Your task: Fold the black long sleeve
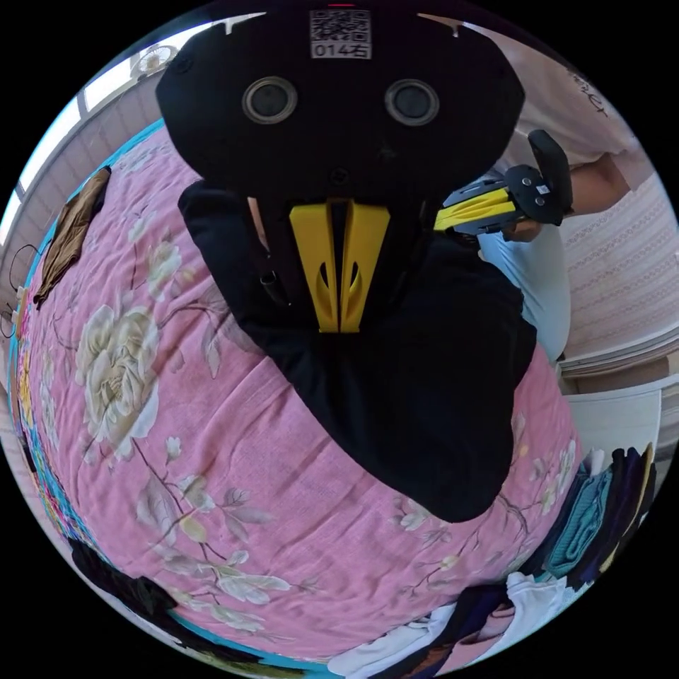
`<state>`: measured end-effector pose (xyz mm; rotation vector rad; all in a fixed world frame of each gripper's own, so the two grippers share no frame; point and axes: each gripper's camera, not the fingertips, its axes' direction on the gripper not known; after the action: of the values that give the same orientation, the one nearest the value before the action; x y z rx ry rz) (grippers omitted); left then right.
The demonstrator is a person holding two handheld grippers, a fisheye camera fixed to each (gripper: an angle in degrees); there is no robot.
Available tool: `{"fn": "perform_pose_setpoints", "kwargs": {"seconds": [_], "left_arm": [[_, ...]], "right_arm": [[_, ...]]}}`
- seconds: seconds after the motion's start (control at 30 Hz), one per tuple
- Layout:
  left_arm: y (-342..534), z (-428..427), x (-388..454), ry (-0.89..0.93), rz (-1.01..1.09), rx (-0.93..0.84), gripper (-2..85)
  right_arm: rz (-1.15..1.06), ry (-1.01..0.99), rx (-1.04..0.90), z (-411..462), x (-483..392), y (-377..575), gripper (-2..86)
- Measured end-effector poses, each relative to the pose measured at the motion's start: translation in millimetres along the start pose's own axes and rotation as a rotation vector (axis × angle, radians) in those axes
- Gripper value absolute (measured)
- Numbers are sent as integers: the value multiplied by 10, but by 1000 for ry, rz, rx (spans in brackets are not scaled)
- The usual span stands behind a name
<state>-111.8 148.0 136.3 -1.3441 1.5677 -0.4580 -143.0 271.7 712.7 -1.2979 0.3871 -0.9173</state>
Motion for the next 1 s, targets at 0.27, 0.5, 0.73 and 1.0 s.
{"fn": "perform_pose_setpoints", "kwargs": {"seconds": [0.27,0.5,0.73,1.0], "left_arm": [[47,-51,54,-23,22,-7,-10],[180,429,98,44,36,-140,-10],[254,343,174,12,68,-81,-9],[410,-287,285,16,62,178,1]], "right_arm": [[-58,114,143,-393,15,253,-8],[19,190,105,256,246,147,-4],[77,115,141,418,610,469,-4],[249,-195,590,207,1409,2317,13]]}}
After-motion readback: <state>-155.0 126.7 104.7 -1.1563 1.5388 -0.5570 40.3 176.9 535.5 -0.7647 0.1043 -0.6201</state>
